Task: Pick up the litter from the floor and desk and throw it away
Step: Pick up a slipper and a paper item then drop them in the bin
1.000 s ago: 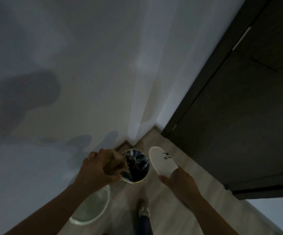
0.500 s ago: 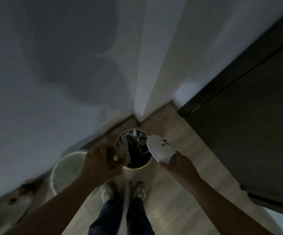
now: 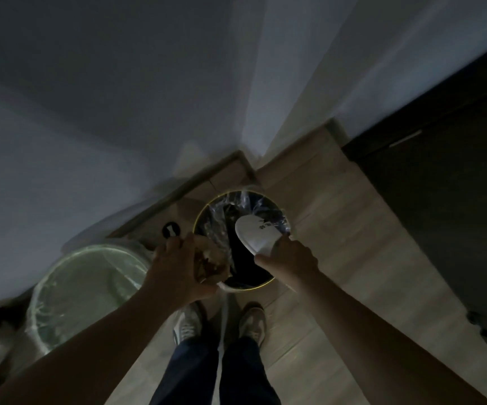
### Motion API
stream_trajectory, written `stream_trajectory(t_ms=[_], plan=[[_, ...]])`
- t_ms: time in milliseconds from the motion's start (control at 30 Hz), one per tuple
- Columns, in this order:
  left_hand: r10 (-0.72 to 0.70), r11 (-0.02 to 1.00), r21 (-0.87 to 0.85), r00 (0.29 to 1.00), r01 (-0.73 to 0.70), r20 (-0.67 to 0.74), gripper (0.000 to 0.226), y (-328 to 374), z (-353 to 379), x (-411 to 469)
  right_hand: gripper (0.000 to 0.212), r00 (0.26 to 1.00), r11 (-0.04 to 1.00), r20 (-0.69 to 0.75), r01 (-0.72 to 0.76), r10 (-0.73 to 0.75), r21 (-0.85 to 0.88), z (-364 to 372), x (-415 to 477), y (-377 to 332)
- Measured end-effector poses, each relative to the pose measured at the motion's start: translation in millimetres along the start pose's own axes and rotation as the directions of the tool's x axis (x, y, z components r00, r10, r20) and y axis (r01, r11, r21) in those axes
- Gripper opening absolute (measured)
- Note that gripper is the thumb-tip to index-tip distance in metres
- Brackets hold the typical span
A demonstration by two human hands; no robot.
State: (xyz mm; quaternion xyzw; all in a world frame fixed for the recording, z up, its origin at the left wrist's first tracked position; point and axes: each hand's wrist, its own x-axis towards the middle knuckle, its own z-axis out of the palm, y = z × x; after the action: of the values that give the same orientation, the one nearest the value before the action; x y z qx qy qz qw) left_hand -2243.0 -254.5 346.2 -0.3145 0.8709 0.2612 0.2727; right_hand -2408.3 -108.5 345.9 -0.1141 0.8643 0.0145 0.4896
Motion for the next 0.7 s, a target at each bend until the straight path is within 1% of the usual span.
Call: stream_trajectory(t_ms=[133, 200, 267, 367, 467, 533, 600, 633, 700], plan=[[0.017, 0.999, 0.033, 1.0, -0.016, -0.012, 0.116, -14, 20, 34, 0.074, 0.999, 0.999, 0.007, -0.049, 0.049, 0.008, 27, 55, -14], [0.031, 0.998, 0.059, 1.0, -0.03, -0.005, 0.117, -21, 30, 47, 0.078, 0.997, 0.997, -0.008, -0.074, 0.074, -0.028, 38, 80, -20], [0.047, 0.996, 0.081, 0.999, -0.049, 0.021, 0.117, -27, 40, 56, 0.08, 0.996, 0.994, 0.006, -0.091, 0.092, -0.06, 50, 103, -25], [0.057, 0.996, 0.068, 0.997, -0.06, 0.049, 0.118, -38, 54, 65, 0.083, 0.993, 0.989, 0.044, -0.109, 0.114, -0.099, 68, 132, -30], [0.072, 0.996, 0.046, 0.997, -0.074, 0.039, 0.118, -46, 64, 68, 0.087, 0.989, 0.977, 0.05, -0.13, 0.14, -0.168, 83, 155, -33], [0.103, 0.992, 0.077, 0.994, -0.105, 0.025, 0.117, -48, 67, 70, 0.083, 0.99, 0.965, 0.046, -0.121, 0.135, -0.231, 92, 165, -35], [0.146, 0.986, 0.086, 0.989, -0.144, -0.017, 0.113, -53, 73, 72, 0.078, 0.994, 0.951, 0.022, -0.092, 0.103, -0.296, 101, 174, -34], [0.151, 0.985, 0.087, 0.988, -0.147, -0.034, 0.111, -54, 75, 72, 0.079, 0.997, 0.947, 0.025, -0.066, 0.078, -0.313, 106, 178, -32], [0.144, 0.984, 0.107, 0.989, -0.141, -0.023, 0.11, -56, 78, 73, 0.087, 0.997, 0.956, 0.082, 0.014, 0.011, -0.295, 114, 186, -26]])
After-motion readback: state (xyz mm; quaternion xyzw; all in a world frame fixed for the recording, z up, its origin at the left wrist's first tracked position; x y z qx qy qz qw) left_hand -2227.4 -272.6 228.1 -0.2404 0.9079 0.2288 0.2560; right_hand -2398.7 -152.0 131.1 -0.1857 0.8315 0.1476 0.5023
